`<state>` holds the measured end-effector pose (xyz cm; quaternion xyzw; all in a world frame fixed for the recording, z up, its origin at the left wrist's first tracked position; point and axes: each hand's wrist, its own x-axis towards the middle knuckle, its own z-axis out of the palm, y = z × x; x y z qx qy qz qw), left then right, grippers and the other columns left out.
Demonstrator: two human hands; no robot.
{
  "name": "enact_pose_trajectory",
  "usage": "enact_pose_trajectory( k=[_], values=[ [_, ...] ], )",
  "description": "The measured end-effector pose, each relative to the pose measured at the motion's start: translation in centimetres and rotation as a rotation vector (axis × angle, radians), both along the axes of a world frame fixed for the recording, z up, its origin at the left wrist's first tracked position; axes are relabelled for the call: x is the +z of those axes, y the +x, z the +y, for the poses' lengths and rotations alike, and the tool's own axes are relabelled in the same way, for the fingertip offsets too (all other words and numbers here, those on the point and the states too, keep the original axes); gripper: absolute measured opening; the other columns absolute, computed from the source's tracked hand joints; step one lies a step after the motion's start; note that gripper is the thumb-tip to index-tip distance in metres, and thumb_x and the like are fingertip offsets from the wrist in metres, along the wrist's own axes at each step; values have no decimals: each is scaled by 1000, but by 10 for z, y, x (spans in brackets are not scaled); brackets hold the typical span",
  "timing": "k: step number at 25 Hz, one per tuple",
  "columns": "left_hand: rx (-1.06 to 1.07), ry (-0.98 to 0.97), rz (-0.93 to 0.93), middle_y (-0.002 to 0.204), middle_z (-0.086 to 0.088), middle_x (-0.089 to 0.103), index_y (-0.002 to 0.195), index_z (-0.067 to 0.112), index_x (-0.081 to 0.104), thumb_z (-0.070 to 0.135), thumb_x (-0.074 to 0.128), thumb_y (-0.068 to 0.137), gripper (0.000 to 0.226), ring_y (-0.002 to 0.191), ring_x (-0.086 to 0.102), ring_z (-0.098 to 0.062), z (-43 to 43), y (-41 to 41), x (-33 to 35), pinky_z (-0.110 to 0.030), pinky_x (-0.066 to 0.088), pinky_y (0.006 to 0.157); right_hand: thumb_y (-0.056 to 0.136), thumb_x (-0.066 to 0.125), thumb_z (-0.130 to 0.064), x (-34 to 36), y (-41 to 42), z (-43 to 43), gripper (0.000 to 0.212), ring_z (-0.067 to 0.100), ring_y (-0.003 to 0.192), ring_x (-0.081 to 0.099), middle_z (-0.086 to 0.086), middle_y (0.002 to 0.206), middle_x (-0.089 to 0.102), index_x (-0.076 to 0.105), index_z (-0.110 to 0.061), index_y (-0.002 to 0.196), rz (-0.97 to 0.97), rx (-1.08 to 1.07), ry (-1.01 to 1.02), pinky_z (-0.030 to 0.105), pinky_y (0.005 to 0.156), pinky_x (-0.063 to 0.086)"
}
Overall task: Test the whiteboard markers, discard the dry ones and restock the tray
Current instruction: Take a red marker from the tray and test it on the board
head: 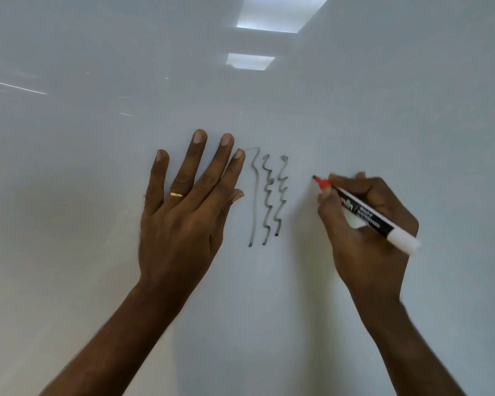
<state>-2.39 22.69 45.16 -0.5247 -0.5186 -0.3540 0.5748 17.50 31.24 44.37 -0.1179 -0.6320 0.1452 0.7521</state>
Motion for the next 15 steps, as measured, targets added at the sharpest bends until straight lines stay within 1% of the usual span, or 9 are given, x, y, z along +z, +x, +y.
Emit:
enact_pose_trajectory(
  k=[2,4,6,8,10,12,13,14,15],
  values=[
    [14,-1,-8,159,-4,38,153,13,42,26,47,110,45,150,33,-29,0,0,-2,-59,26,121,90,72,-4,15,-2,2,9,7,84,72,-3,95,75,72,-3,99,-54,-8,62,33,113,41],
    [38,-3,-19,160,-5,37,153,12,40,27,47,110,46,151,32,-29,0,0,-3,-59,26,121,91,71,-7,15,-5,4,11,4,85,72,-6,97,74,71,-7,102,-86,-27,91,35,116,40],
    [64,-10,-34,162,-6,34,155,10,38,28,45,111,48,152,29,-29,1,1,-2,-60,25,121,89,73,-7,6,-7,7,11,1,84,71,-7,95,73,70,-8,100,-63,-29,69,39,116,41],
    [87,-35,-46,164,-7,30,157,8,32,28,41,112,50,153,25,-29,1,3,-2,-59,22,122,86,74,-7,-8,-7,6,12,-6,84,69,-8,91,72,72,-4,97,-69,-61,51,40,116,41],
    [135,-65,-61,167,-10,21,159,7,25,30,35,113,53,155,19,-29,1,5,-3,-59,19,124,84,74,-6,-26,-6,4,16,-9,88,68,-6,90,72,71,2,97,-65,-80,20,45,115,42],
    [193,-96,-100,168,-15,5,160,5,15,34,27,113,57,156,10,-33,-1,6,-3,-58,15,125,83,73,-6,-45,-5,0,19,-12,97,65,-4,90,72,70,5,97,-58,-58,-10,55,111,44],
    [214,-111,-112,167,-17,-2,161,4,11,36,24,112,59,157,6,-34,-2,7,-2,-57,13,125,81,73,-3,-53,-5,-2,16,-9,98,65,-2,87,71,70,5,95,-73,-59,-14,59,109,44],
    [230,-126,-111,166,-18,-6,161,4,8,37,23,112,61,157,4,-35,-3,8,-1,-57,12,125,80,74,3,-61,-4,-5,13,-1,96,64,0,83,71,70,4,92,-100,-69,-21,60,108,44],
    [241,-135,-106,166,-19,-8,160,3,7,38,22,111,62,157,3,-35,-4,9,-1,-57,12,125,77,76,9,-67,-4,-8,15,6,96,60,-1,81,71,70,2,90,-119,-75,-30,60,109,44]
  ],
)
